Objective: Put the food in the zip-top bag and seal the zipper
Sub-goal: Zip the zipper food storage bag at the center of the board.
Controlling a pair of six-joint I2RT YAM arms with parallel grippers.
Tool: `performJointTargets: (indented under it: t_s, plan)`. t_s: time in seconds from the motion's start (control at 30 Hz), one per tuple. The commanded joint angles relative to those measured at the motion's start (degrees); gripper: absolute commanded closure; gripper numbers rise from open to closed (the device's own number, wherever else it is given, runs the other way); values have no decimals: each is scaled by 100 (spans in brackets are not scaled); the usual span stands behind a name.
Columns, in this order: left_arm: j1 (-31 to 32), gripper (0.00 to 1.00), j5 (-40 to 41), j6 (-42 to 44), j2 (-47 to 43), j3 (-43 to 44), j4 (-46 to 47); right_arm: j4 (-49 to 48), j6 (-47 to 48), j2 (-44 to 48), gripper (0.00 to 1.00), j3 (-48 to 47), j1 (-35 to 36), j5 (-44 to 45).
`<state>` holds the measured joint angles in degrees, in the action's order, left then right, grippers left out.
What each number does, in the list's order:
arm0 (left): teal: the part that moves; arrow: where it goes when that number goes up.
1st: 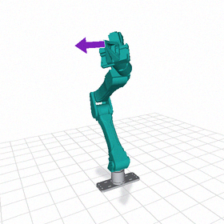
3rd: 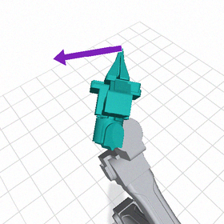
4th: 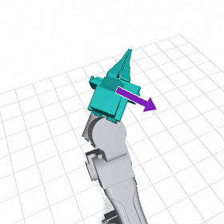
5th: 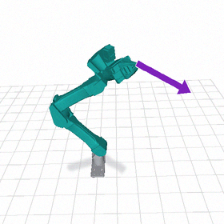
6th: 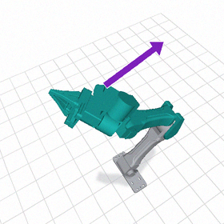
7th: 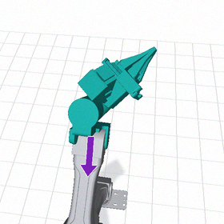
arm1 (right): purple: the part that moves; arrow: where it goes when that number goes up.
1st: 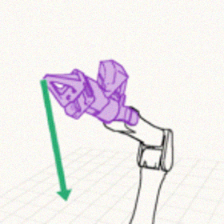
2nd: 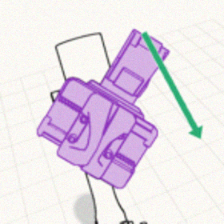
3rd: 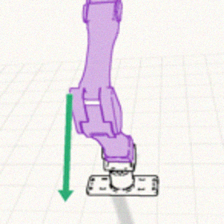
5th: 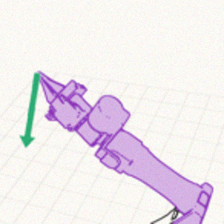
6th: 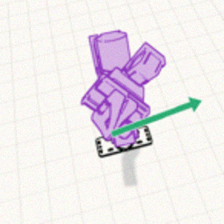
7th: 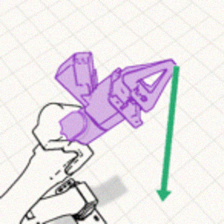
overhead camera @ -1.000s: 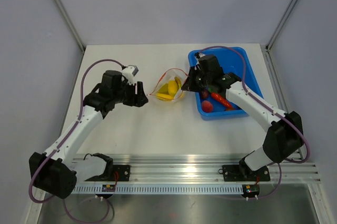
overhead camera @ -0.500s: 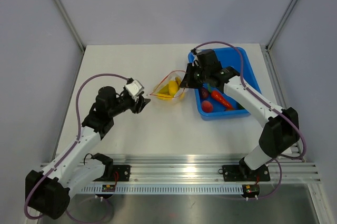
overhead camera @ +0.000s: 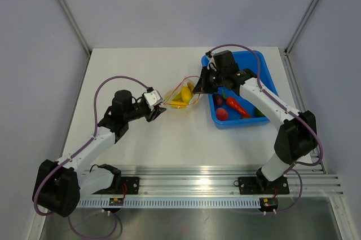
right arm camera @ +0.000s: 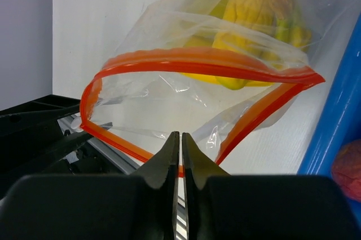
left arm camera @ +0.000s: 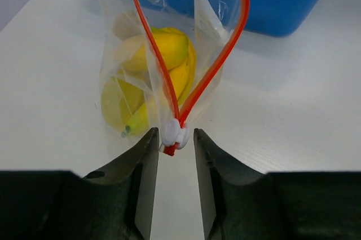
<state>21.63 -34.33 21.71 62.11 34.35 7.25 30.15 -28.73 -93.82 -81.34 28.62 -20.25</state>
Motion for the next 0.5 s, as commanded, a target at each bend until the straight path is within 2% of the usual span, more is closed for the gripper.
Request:
performJointTargets:
  t_s: [0.0,0.1,0.17,0.27,0.4,0.47]
  plan:
    - [-36,62,-373,193,-120,-86,383,8,8,-22,90,-356,-137,-155]
    - [-45,56,-451,79,-287,-235,689,8,-27,-48,91,-418,-252,-189]
    - [-53,56,-496,35,-182,-271,839,8,-45,-75,91,-453,-295,-207]
    - [-53,61,-680,43,194,-69,744,26,-45,-92,91,-497,-340,-260]
    - [-53,89,-839,-141,495,90,962,78,8,30,91,-541,-348,-286]
    - [-53,94,-856,-238,530,124,1103,201,86,57,91,-628,-348,-252]
